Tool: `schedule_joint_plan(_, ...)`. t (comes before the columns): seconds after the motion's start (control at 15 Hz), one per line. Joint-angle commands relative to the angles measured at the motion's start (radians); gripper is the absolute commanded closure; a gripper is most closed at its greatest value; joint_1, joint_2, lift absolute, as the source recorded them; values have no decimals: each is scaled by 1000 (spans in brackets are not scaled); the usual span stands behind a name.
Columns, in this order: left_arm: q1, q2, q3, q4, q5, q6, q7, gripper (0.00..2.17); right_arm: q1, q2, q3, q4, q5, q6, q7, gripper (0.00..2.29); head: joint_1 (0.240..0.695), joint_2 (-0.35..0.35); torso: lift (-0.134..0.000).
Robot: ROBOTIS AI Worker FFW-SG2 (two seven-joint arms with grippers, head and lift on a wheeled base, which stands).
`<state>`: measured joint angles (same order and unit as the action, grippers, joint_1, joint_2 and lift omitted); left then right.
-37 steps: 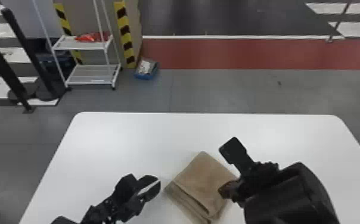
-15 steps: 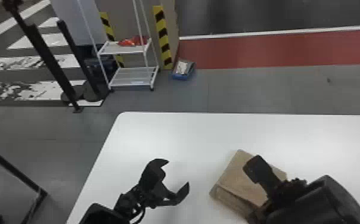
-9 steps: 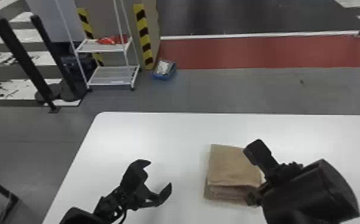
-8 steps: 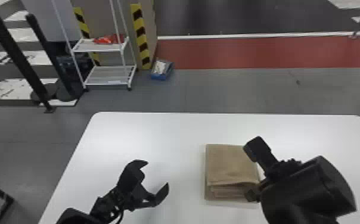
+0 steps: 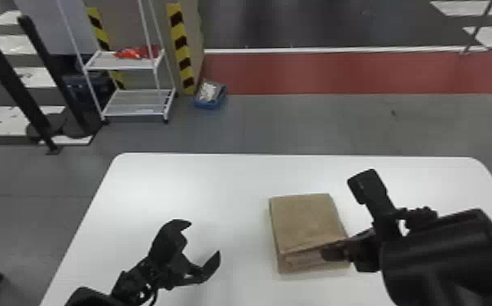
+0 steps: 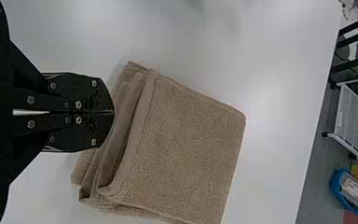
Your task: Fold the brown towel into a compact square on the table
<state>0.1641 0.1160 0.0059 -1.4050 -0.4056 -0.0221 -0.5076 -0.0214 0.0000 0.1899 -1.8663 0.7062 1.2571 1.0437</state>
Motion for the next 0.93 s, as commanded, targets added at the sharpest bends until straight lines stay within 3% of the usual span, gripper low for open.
schedule_joint_plan(0.0, 0, -1, -4, 0, -1, 0, 0, 43, -31, 1, -20, -2, -19, 9, -53, 1602, 695, 78, 0)
schedule_joint_plan(0.27, 3, -1, -6, 0, -1, 0, 0, 43, -115, 1, -38, 211, -40, -61, -168, 1598, 695, 35, 0)
schedule_joint_plan(0.73, 6, -1, -6, 3, -1, 0, 1, 43, -88, 1, -12, 259, -16, -80, -154, 1602, 695, 26, 0)
schedule_joint_plan(0.87, 6, -1, -7, 1, -1, 0, 0, 43, -58, 1, -52, 225, -31, -101, -154, 1598, 695, 27, 0)
